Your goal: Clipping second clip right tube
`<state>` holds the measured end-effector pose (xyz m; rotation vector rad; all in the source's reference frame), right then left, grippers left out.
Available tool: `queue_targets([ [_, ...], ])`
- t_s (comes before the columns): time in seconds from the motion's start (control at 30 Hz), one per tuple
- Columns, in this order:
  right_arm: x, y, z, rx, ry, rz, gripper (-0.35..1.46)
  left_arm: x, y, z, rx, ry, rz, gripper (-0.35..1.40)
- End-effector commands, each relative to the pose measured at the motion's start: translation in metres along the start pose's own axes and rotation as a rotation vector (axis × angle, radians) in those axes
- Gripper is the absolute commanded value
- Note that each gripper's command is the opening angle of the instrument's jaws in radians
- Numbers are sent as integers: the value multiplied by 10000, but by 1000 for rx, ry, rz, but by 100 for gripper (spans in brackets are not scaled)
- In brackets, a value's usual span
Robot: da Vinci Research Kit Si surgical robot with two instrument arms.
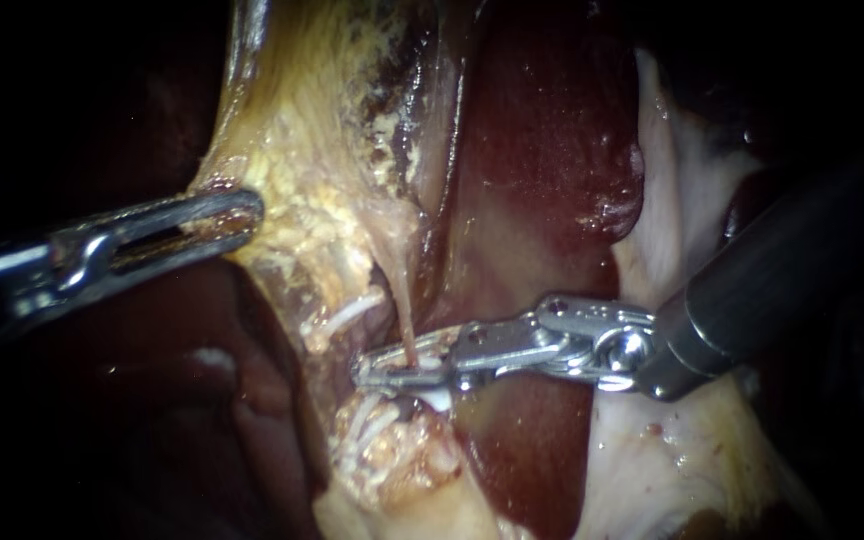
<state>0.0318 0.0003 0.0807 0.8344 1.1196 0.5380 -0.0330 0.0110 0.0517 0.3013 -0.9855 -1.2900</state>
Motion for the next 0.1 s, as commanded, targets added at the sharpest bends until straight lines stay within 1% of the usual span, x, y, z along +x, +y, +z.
queue_targets([
  [0.03,0,0,0,0,1,0,-35,0,0,0,0,0,0,-35],
  [0.1,0,-1,0,1,0,0,-35,0,0,0,0,0,0,-35],
])
